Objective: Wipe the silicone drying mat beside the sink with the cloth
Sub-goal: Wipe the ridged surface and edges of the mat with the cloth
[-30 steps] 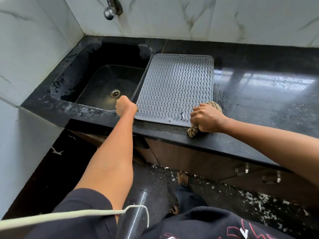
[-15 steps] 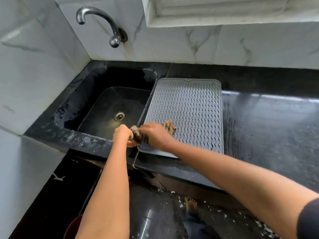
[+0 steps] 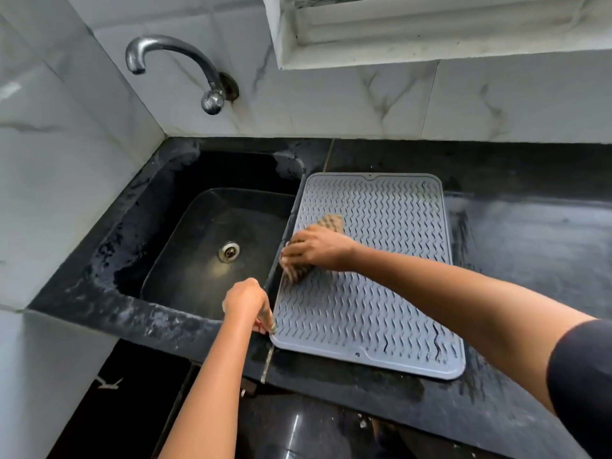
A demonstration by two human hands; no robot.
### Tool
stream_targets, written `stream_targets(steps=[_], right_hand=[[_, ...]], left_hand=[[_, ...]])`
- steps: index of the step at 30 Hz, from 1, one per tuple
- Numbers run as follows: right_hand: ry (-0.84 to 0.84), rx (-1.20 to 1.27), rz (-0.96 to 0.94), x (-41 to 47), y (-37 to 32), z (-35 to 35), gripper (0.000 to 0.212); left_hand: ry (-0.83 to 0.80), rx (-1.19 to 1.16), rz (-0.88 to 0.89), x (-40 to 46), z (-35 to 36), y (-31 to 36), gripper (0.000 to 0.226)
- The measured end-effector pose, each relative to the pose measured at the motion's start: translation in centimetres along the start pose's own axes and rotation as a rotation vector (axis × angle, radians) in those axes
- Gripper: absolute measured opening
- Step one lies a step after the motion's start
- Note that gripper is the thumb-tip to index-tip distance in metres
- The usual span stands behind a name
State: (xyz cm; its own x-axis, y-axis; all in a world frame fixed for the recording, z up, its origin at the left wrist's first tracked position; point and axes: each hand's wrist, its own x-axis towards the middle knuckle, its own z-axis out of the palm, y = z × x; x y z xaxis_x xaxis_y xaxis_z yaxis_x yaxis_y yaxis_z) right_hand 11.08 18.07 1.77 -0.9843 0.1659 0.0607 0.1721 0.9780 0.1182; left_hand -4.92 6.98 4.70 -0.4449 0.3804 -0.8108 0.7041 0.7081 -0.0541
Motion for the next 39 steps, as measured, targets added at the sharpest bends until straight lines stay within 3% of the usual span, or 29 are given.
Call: stream_targets(steps=[4, 6, 8, 10, 12, 14, 17, 20, 25, 29, 31, 34, 36, 39], right_hand=[[-0.057, 0.017, 0.278, 1.3, 3.0, -0.8, 0.04], [0.066, 0.302, 0.489, 2.4, 3.4, -0.9, 0.038], [0.32, 0.555, 0.644, 2.9, 4.0, -0.6, 0.038], [0.426, 0.496, 0.462, 2.2, 3.6, -0.4, 0.03], [0.276, 0.322, 0.131, 1.1, 2.9, 0.6, 0.027], [0.086, 0.158, -0.028, -0.1, 3.1, 1.7, 0.035], [0.03, -0.075, -0.106, 0.0, 5.7, 2.1, 0.043], [-0.044, -0.114, 0.11, 0.7, 9.8, 1.3, 0.048], [-0.141, -0.1, 0.402, 1.2, 13.6, 0.5, 0.053], [-0.083, -0.056, 0.578, 3.0, 13.9, -0.5, 0.035], [0.037, -0.023, 0.467, 3.2, 12.8, -0.1, 0.03], [0.093, -0.014, 0.143, 1.7, 11.0, 2.0, 0.037], [0.089, -0.037, 0.189, 0.9, 12.3, 2.4, 0.045], [-0.029, -0.143, 0.277, 1.1, 14.7, 1.6, 0.038]], left_hand=[[0.156, 0.153, 0.054, -0.8, 0.1, 0.8, 0.022], [0.366, 0.18, 0.14, -1.5, 0.7, 1.5, 0.019], [0.618, 0.063, 0.321, -2.4, 1.3, 3.0, 0.018], [0.944, -0.016, 0.563, -2.9, 2.6, 4.9, 0.011], [1.087, 0.017, 0.755, -2.5, 4.4, 6.5, 0.003], [1.035, -0.012, 0.851, -0.7, 6.6, 7.0, 0.01], [0.934, -0.08, 0.911, 1.8, 8.5, 6.0, 0.04], [0.855, -0.095, 0.918, 3.1, 8.7, 5.7, 0.057], [0.836, 0.024, 0.88, 3.4, 8.6, 5.9, 0.062], [0.841, 0.056, 0.863, 3.5, 8.6, 6.1, 0.064], [0.817, 0.056, 0.852, 3.6, 8.6, 6.0, 0.066], [0.812, 0.067, 0.823, 3.5, 8.4, 6.2, 0.066], [0.826, 0.082, 0.839, 3.4, 8.4, 6.2, 0.065], [0.822, 0.076, 0.848, 3.6, 8.6, 6.0, 0.064]])
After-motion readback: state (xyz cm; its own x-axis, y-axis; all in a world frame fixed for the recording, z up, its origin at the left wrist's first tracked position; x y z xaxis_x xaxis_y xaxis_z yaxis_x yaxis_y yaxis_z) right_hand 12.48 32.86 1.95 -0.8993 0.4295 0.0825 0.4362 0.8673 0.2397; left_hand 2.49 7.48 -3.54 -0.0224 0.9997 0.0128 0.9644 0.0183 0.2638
